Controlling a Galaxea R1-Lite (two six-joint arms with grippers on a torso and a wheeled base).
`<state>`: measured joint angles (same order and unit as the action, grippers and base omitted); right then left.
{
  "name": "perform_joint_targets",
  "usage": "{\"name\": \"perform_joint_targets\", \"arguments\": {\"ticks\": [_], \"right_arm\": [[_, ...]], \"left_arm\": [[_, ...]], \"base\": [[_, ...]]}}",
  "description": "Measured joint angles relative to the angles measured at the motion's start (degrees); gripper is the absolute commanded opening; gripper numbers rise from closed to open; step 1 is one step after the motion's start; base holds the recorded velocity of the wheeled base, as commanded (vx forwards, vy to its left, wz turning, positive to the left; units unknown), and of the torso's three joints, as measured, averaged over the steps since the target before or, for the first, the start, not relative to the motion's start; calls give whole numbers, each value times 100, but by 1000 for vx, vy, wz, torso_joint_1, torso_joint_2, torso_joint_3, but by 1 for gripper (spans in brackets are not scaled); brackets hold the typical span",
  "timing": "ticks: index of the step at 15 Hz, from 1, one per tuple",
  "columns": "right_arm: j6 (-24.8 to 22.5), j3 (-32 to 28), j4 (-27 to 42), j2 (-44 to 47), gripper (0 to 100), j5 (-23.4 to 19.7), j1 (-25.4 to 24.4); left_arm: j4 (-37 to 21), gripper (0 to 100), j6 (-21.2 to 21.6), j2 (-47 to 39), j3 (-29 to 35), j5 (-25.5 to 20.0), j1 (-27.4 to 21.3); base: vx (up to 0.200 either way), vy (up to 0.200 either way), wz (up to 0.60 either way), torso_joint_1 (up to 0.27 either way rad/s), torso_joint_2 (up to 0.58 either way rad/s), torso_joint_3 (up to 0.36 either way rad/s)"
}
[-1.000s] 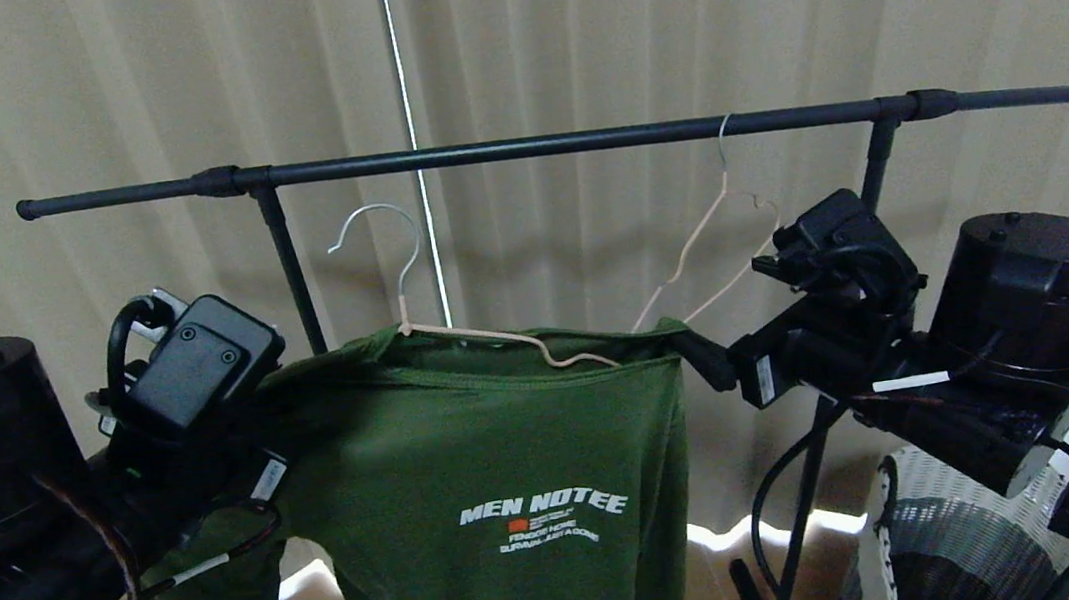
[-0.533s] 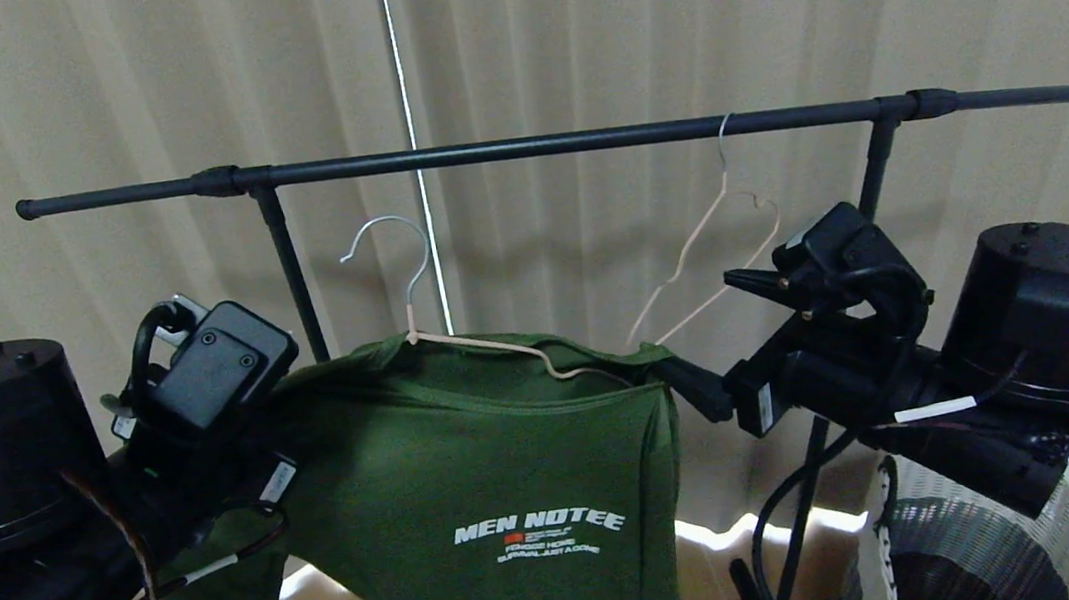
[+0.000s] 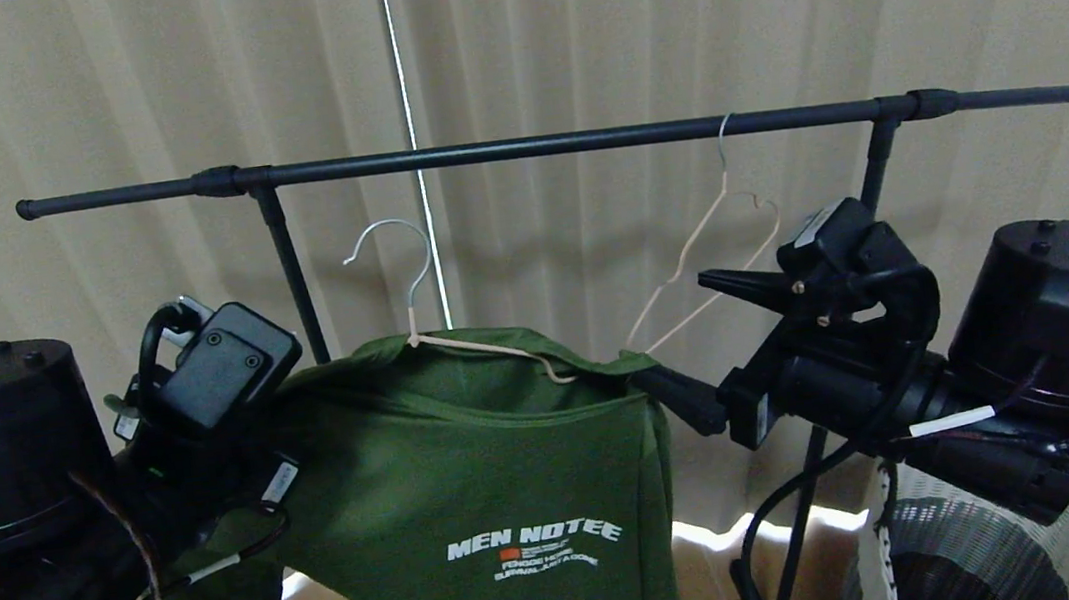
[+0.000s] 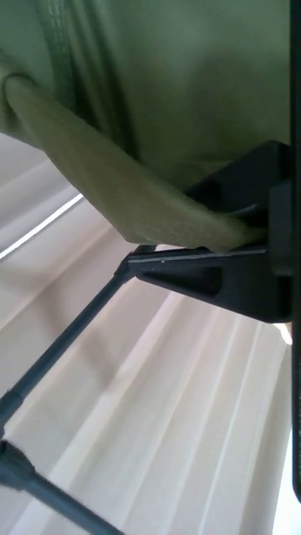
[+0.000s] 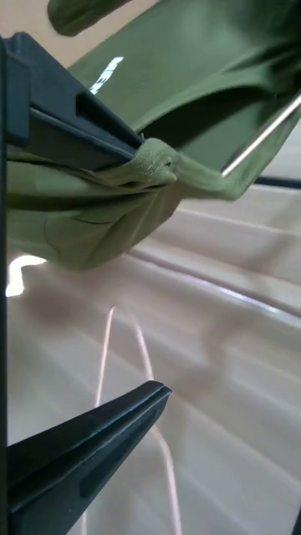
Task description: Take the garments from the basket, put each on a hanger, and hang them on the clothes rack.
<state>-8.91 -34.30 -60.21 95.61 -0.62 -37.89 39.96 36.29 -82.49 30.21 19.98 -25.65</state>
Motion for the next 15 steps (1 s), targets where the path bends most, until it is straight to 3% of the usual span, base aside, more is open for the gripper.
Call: {"name": "perform_joint_targets", "arguments": {"ticks": [4, 7, 11, 15], "right_arm": [[449, 7, -257, 30, 100, -68, -260], [468, 156, -255, 61, 100, -138, -428], [457, 383, -255, 177, 100, -561, -513], [385, -59, -244, 466, 100, -572, -469]], "left_arm": [[5, 0, -22, -6, 171, 152, 24], [22, 0, -39, -52, 221, 177, 18], [679, 0, -57, -289, 352, 350, 16], [842, 0, -180, -468, 251, 295, -41]], "base": [[0, 0, 0, 0, 0, 0], [0, 0, 0, 0, 0, 0], [0, 0, 0, 0, 0, 0], [0, 0, 0, 0, 0, 0]]}}
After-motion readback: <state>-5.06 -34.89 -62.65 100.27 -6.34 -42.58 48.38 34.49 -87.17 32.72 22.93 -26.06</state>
